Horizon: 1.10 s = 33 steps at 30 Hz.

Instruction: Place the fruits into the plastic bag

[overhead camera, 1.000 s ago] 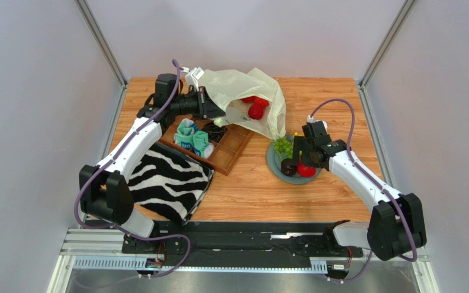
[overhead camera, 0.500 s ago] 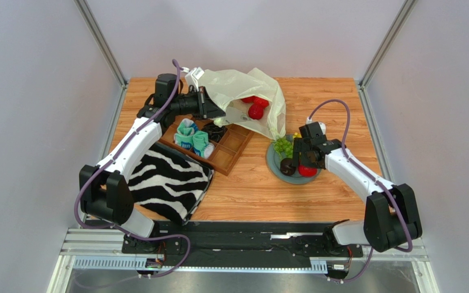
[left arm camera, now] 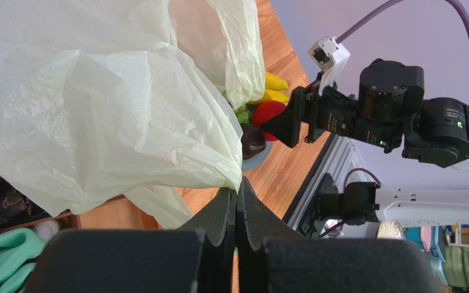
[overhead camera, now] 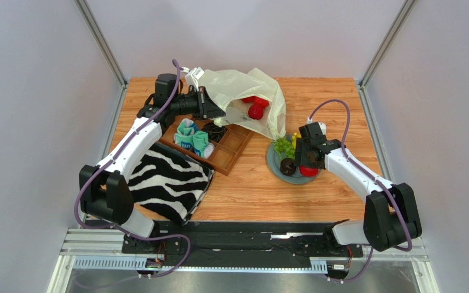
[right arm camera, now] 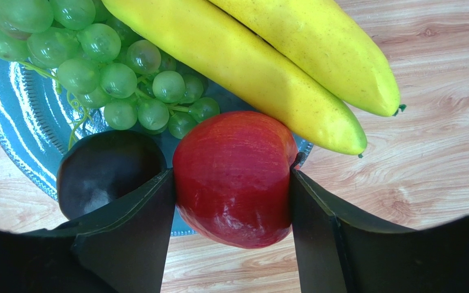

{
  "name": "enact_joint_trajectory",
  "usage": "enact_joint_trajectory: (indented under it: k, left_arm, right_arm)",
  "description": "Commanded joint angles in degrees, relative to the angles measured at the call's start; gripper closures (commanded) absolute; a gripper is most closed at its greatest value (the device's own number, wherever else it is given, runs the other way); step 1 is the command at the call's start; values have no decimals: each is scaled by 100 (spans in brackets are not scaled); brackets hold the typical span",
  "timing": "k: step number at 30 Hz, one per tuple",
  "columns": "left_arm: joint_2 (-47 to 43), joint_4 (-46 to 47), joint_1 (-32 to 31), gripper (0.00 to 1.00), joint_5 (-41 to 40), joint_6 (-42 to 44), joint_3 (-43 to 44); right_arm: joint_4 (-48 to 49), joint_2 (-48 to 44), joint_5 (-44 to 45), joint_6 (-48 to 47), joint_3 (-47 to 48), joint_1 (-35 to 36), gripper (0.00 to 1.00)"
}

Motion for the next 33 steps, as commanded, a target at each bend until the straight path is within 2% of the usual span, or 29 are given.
enact_joint_trajectory:
  k: [1,11,17,19,23,29,33]
  left_arm:
    - [-150,119,34,100,93,-36,212]
    - [-142,146,34,100,111,-72,212]
    - [-150,146,34,100,111,-54,204]
    - [-159,146,34,100,111,-63,204]
    - [-168,146,34,100,111,-63,204]
    - [-177,146,34,100,128,-54,204]
    - [-168,163,34,100,154,-80,212]
  right_arm:
    - [-46,-320,144,32,7,-6,57]
    - [-381,-1348,-540,-3,815,380,61]
    - [391,-1437,-1585,128,1308,713,62]
    - [690,-1166,-1868,146,1544,854,62]
    - [850,-427,-1816,40,2176,1232,63]
    - [1280,679,-2255,84,2967,1312,64]
    - [1351,1366,-1949,-21,3547,1321,64]
